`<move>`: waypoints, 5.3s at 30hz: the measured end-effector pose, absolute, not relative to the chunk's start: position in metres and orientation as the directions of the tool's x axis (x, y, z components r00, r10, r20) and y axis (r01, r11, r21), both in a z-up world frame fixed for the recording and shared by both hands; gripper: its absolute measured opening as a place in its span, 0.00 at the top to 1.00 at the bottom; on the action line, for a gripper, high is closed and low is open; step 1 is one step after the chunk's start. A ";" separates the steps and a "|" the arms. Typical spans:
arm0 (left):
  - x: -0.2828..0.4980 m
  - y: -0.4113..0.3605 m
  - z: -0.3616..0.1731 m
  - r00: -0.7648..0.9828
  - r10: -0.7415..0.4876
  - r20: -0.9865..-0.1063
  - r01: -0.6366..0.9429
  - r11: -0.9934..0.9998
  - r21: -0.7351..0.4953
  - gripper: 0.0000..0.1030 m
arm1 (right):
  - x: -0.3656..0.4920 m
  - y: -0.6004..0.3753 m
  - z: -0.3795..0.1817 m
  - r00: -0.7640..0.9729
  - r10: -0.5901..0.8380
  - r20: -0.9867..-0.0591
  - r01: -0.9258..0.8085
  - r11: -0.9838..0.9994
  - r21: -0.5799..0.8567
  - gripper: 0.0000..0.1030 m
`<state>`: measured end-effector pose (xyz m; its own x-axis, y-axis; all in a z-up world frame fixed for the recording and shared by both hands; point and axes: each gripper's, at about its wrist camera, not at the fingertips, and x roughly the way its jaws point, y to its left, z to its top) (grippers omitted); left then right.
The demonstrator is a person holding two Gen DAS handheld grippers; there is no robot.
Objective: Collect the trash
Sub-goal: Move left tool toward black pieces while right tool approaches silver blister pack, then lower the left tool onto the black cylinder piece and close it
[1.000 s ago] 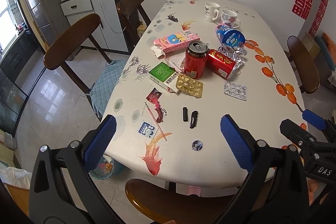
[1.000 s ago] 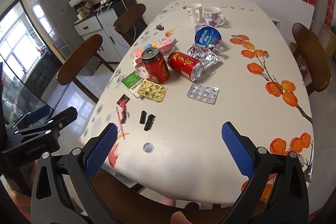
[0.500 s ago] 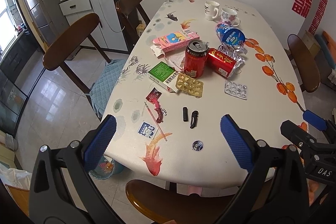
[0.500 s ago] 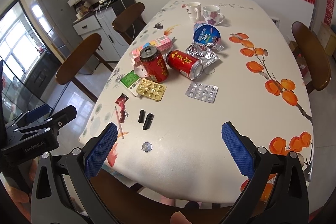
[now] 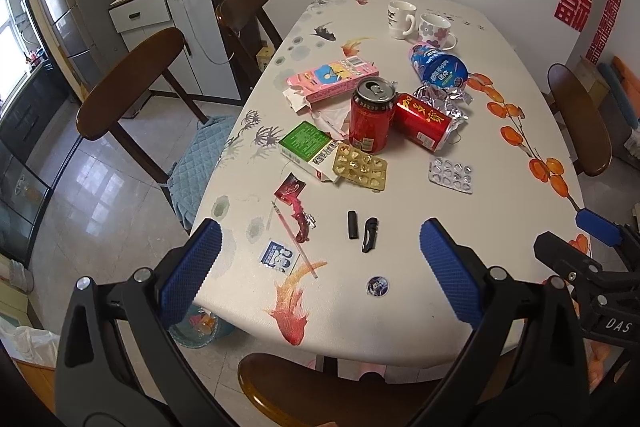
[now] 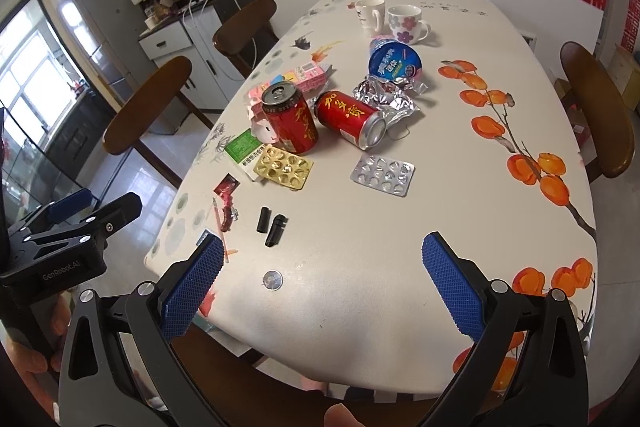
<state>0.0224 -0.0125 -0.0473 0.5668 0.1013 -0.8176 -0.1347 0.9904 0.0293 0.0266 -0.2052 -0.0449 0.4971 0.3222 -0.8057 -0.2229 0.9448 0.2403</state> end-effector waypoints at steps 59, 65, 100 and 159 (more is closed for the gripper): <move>0.178 0.007 -0.202 0.401 -0.044 -0.915 -0.064 0.995 -0.076 0.20 | 0.187 -0.192 -0.208 0.335 0.165 -0.927 -0.175 0.978 0.111 0.05; 0.186 0.001 -0.210 0.387 -0.039 -0.921 -0.074 0.995 -0.073 0.26 | 0.192 -0.190 -0.215 0.322 0.166 -0.932 -0.189 0.976 0.109 0.06; 0.178 -0.012 -0.213 0.355 -0.100 -0.930 -0.075 0.988 -0.136 0.73 | 0.201 -0.208 -0.216 0.341 0.140 -0.930 -0.199 0.977 0.075 0.61; 0.177 -0.026 -0.200 0.416 -0.164 -0.895 -0.053 0.978 -0.204 1.00 | 0.188 -0.228 -0.204 0.298 0.287 -0.910 -0.211 0.950 0.231 0.66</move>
